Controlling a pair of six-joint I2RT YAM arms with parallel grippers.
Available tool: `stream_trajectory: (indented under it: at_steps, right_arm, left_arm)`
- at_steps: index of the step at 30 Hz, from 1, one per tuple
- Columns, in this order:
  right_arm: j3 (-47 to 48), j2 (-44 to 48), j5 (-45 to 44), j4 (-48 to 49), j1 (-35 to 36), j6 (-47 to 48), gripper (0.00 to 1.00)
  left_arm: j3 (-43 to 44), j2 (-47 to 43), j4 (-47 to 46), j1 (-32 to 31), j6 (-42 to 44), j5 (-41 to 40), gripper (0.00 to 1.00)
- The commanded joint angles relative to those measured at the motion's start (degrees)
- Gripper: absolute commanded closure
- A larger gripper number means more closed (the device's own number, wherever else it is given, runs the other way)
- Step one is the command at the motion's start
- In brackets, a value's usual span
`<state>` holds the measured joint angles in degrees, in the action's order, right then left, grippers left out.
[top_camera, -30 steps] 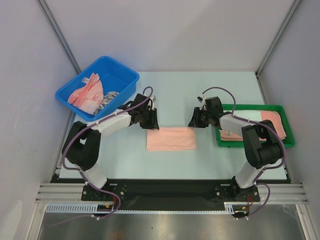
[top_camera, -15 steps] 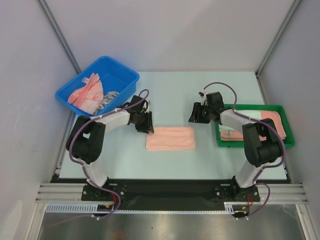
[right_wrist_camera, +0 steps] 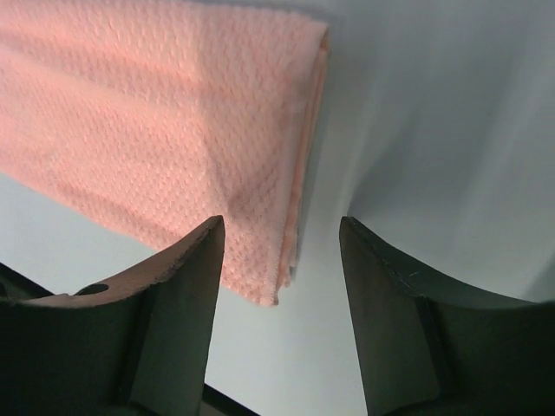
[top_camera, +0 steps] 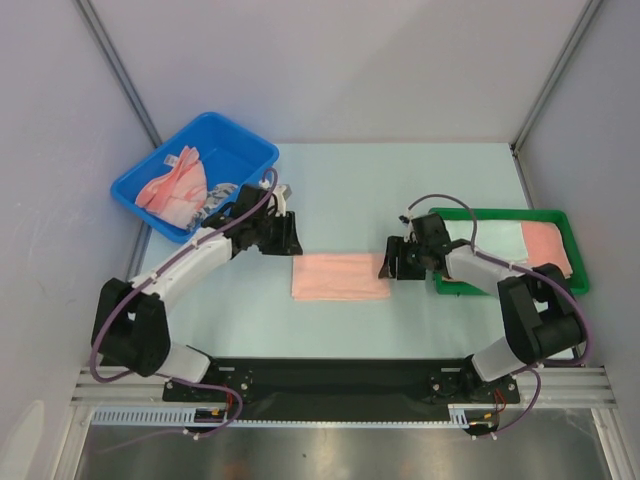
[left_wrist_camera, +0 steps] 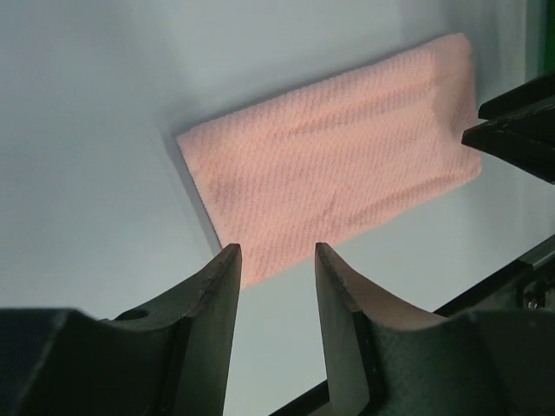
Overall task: Fold and stack the towels
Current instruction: Fold the towel, then neatly place the folded towel into the bin
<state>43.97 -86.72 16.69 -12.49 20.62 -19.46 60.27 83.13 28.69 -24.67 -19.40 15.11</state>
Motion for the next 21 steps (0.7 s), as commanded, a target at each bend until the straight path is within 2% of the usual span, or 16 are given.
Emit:
stream_trajectory:
  at_steps: [1, 3, 9, 13, 14, 18, 21]
  right_arm:
    - [-1.42, 0.15, -3.06, 2.12, 3.36, -2.24, 0.40]
    - [-1.60, -1.52, -5.68, 2.12, 4.60, -2.95, 0.42]
    - [-1.78, -5.47, -9.57, 2.21, 7.24, -4.97, 0.55]
    - [0.67, -4.00, -10.44, -1.28, 7.85, -4.09, 0.93]
    - [1.64, -2.68, -10.80, -2.70, 7.85, -3.66, 0.97]
    - [9.98, 2.51, -16.24, -13.06, 6.46, 0.64, 1.00]
    - [18.07, 3.66, -16.69, -21.33, 3.39, 2.58, 1.00]
  left_arm:
    - [-2.00, -4.11, 1.37, 0.85, 1.82, -2.80, 0.55]
    - [-2.96, -6.57, 0.76, 0.94, 1.64, -3.42, 0.54]
    - [-3.05, -7.55, 1.81, 2.25, 2.52, -4.74, 0.55]
    - [-2.70, -7.99, 1.99, 3.48, 2.87, -4.57, 0.55]
    - [-2.62, -7.99, 2.16, 3.48, 3.05, -4.57, 0.55]
    - [-2.61, -7.55, 2.51, 3.75, 3.49, -4.74, 0.55]
    - [-3.05, -6.85, 2.25, 3.83, 3.67, -4.48, 0.56]
